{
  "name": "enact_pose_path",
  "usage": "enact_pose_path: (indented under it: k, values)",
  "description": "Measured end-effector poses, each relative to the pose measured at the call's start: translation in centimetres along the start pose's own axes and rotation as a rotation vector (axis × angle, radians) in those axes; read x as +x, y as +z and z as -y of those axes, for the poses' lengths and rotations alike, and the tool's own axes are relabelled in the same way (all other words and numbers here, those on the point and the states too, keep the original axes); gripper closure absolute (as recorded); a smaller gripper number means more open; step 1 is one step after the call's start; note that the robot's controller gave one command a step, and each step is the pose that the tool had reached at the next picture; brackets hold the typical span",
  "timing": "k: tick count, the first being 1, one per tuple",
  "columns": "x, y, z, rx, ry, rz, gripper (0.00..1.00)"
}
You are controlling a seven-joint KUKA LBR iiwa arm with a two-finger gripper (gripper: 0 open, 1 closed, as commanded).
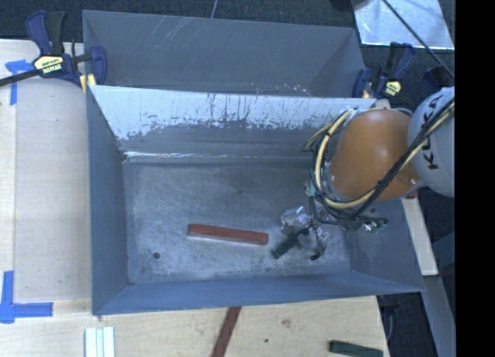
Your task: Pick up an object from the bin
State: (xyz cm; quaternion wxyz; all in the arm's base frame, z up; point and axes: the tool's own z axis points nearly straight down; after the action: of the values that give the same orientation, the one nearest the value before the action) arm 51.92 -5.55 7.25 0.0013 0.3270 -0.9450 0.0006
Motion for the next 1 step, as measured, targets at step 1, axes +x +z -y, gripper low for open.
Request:
enact_pose_path:
  k: [1]
  values:
    - [0.17,-0.4,-0.03,-0.002,0.007,0.001,1.0]
